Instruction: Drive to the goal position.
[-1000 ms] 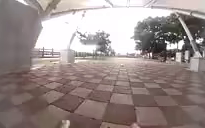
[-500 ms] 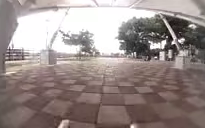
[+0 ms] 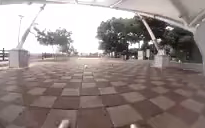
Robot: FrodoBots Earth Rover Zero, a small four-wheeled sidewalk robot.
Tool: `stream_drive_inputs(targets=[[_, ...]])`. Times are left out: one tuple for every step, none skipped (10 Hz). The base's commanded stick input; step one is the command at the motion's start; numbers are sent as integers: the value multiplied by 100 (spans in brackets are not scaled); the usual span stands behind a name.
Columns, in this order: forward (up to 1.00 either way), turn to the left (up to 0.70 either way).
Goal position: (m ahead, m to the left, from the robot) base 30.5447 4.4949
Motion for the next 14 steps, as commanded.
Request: stream_drive_inputs(targets=[[100,0],[100,0],[100,0],[100,0],[100,3],[100,4],[100,4],[100,3],[100,2],[100,0],[100,0],[100,0],[100,0],[100,2]])
